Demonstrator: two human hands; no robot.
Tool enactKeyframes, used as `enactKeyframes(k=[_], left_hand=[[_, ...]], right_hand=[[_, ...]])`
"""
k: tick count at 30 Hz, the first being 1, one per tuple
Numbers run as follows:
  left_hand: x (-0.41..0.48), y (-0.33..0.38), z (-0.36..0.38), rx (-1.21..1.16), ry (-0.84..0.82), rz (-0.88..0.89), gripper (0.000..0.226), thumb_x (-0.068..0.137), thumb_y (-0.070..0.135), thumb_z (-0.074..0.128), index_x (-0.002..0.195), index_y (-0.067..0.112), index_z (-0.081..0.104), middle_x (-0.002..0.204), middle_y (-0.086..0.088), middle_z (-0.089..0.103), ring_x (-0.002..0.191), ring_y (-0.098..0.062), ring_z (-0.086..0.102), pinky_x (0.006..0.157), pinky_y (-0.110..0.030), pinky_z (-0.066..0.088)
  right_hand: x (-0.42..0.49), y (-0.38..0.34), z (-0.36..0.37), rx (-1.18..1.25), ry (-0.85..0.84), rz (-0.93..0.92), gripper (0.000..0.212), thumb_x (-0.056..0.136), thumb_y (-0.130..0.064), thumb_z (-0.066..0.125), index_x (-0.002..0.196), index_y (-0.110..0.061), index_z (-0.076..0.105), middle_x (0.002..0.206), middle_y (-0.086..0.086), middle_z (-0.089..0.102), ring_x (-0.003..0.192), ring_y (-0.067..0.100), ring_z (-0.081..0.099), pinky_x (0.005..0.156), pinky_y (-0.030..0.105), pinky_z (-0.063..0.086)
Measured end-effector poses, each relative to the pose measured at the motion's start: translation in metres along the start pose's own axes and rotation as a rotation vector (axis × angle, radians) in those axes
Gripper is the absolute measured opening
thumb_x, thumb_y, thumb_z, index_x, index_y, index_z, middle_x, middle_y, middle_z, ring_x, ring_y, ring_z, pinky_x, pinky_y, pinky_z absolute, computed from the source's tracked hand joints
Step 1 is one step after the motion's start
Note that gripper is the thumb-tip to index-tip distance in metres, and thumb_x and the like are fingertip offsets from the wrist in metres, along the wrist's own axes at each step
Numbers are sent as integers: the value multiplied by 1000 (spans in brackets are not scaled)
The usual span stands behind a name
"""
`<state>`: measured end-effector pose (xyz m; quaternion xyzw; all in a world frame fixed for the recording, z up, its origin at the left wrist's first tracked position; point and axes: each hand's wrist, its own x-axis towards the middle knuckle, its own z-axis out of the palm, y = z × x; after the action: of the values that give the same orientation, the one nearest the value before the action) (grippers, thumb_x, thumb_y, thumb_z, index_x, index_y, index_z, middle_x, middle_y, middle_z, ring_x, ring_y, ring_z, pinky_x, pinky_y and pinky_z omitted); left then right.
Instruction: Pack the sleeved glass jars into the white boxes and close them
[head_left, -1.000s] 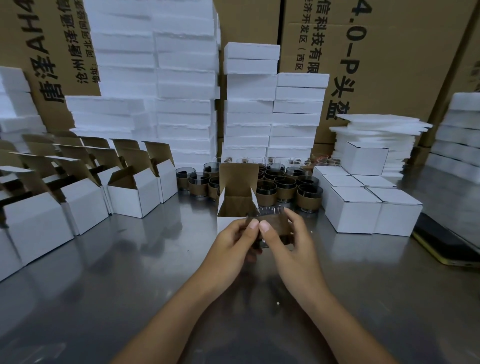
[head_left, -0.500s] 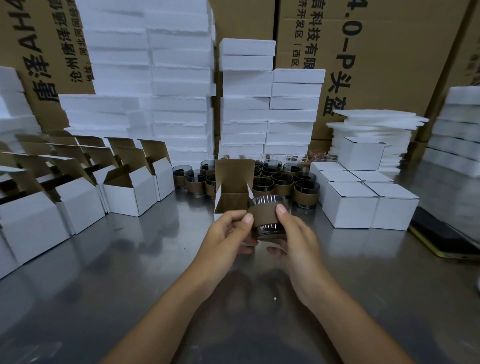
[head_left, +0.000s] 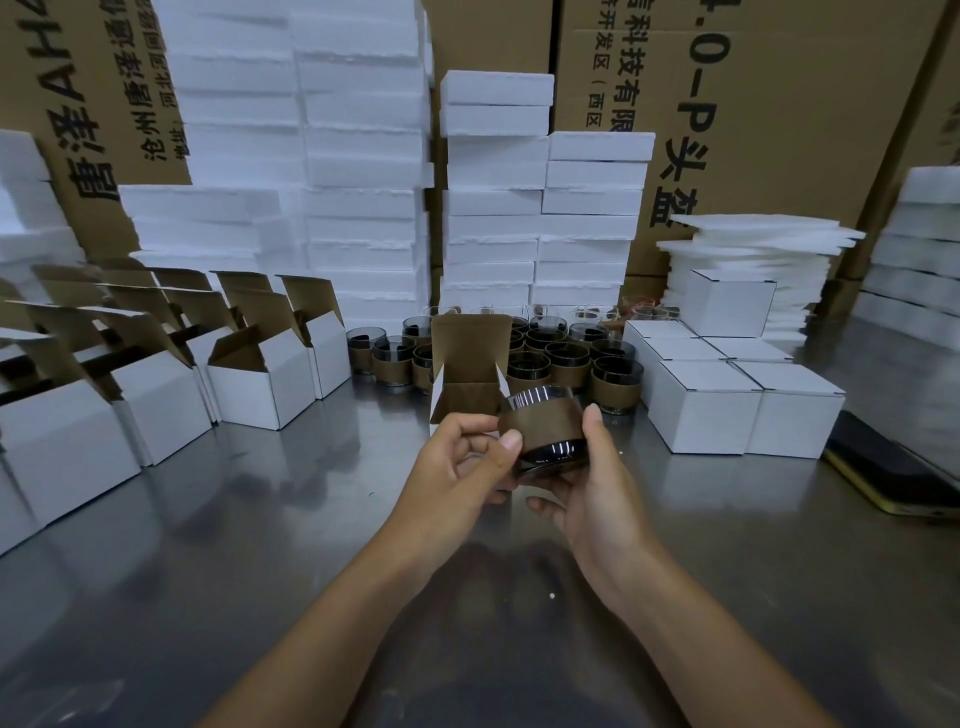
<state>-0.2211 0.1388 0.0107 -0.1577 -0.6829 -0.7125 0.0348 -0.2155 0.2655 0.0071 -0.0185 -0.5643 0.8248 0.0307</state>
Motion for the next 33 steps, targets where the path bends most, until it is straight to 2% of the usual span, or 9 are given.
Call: enactKeyframes(k=[5,8,10,13,16,21,26,30,33], left_hand=[[0,-1,0,-19,22,6,29,84,26,60,110,13,55,93,-12,65,70,-7,66,64,-18,53],[2,-2,0,-9,58,19,16,87,20,59,103,14,58,92,-12,66,70,-7,66,65,-18,54],[3,-2,-1,-18,73,15,11,89,17,57,100,14,60,92,-10,68,74,-8,67,68,-19,55],[4,-3,-2,-25,66,-7,17,94,18,50,104,10,62,99,-12,70,89,-18,68,77,-27,57],[5,-3,-3,-32,18,-35,25,98,21,43,108,10,63,100,-6,72,93,-17,68,81,-28,56],[4,-4,-3,-106,-38,-91,31,100,23,37,99,18,67,95,0,73,89,-13,69,69,-20,53],[3,-4,-3,-106,-19,-110,36,97,41,39,112,21,64,106,-3,71,100,-17,67,90,-33,51],[1,1,-2,-122,-13,-6,53,81,50,47,111,8,59,101,-7,71,94,-17,68,76,-24,55],[-2,4,-2,-141,6,80,47,77,41,56,109,6,58,94,-1,72,88,-14,70,68,-19,53]], right_hand=[[-1,-1,2,-20,40,-37,44,92,-51,40,98,-18,67,84,3,74,70,10,69,65,28,45],[-3,-1,2,-82,109,-126,45,76,-53,56,107,-22,63,97,2,72,87,12,68,69,28,48],[-5,0,2,-124,132,-202,44,75,-44,63,113,-22,59,106,1,69,94,10,65,73,26,49],[-8,-1,2,-202,143,-309,47,77,-28,71,121,-20,55,109,-3,66,95,2,63,80,22,51],[-10,-1,3,-271,119,-416,48,73,-19,77,116,-21,57,106,-3,65,88,-8,61,69,6,46],[-11,2,2,-333,137,-491,57,62,-16,84,110,-26,55,111,3,61,98,9,62,75,16,52],[-10,3,0,-345,102,-501,61,56,-25,85,109,-29,55,109,-6,61,97,0,60,72,13,50],[-11,2,-2,-455,52,-525,63,58,-28,87,112,-35,55,111,-15,60,105,-4,55,82,15,49],[-11,-1,-4,-530,29,-579,65,60,-22,87,116,-31,54,112,-15,62,108,-5,54,88,9,42]])
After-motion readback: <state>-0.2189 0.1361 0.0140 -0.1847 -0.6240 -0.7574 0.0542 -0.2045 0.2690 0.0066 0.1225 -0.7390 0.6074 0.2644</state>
